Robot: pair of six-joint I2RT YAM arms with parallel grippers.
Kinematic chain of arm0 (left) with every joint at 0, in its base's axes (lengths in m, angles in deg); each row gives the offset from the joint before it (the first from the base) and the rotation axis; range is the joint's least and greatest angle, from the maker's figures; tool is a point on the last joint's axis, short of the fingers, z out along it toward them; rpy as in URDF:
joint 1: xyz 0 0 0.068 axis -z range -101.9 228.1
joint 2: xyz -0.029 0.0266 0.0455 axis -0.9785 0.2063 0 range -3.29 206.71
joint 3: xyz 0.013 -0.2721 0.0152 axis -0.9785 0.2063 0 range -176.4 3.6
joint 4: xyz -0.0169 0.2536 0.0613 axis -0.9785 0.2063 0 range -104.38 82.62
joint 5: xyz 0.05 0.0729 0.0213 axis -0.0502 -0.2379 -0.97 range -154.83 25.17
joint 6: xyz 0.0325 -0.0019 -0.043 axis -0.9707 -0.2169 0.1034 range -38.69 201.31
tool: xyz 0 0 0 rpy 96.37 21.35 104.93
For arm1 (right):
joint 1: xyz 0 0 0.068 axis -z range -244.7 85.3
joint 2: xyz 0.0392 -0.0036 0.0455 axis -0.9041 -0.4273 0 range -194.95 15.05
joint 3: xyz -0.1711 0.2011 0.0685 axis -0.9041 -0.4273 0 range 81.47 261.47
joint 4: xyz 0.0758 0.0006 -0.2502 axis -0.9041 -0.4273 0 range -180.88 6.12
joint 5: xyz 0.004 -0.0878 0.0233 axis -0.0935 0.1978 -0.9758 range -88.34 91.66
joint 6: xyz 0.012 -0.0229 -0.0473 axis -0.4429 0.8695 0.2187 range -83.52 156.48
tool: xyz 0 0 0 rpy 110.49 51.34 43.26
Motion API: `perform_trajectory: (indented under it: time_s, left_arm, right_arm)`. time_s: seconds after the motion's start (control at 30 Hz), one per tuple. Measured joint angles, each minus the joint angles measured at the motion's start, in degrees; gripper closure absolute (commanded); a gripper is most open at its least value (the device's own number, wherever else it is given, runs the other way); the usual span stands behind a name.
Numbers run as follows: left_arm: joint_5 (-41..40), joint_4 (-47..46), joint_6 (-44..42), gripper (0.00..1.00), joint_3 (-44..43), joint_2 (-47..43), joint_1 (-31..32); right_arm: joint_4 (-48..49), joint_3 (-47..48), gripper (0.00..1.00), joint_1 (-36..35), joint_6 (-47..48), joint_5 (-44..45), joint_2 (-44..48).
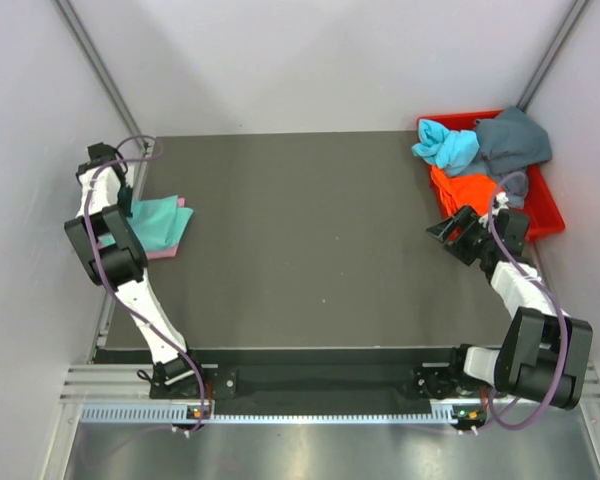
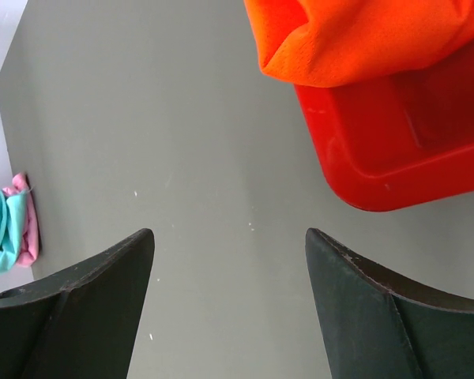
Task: Fold and stack the t-shirts
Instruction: Neatly place the folded tshirt to the corner
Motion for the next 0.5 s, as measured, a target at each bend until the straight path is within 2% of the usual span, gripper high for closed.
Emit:
perform_trajectory:
  time_s: [0.1,0.17,0.27,0.3,0.5]
  left_arm:
    - [-0.68,0.09,-0.11,1.0,-0.74,1.38,-0.07]
    - [-1.25,0.15,0.04,0.91,-1.7,2.56,-0.07]
    - [-1.22,0.24,0.74,0.57,-2.03,3.04,-0.11]
    - [-1.07,0.04,1.16,0.51,-2.03,2.93,-0.15]
    - [1.25,-2.34,3.39,0.46,-1.49,0.76,-0.35]
  right_arm:
    - [-0.24,-0.09,0.22,0.66,0.26,0.2,0.57]
    - [-0.28,-0.57,0.22,1.05,0.33,0.35,1.14]
    - [-0.42,-1.49,0.22,1.6,0.44,0.5,1.53]
    - [-0.61,-1.73,0.22,1.75,0.44,0.57,1.53]
    - [-0.83,-3.02,0.22,2.14,0.46,0.72,1.66]
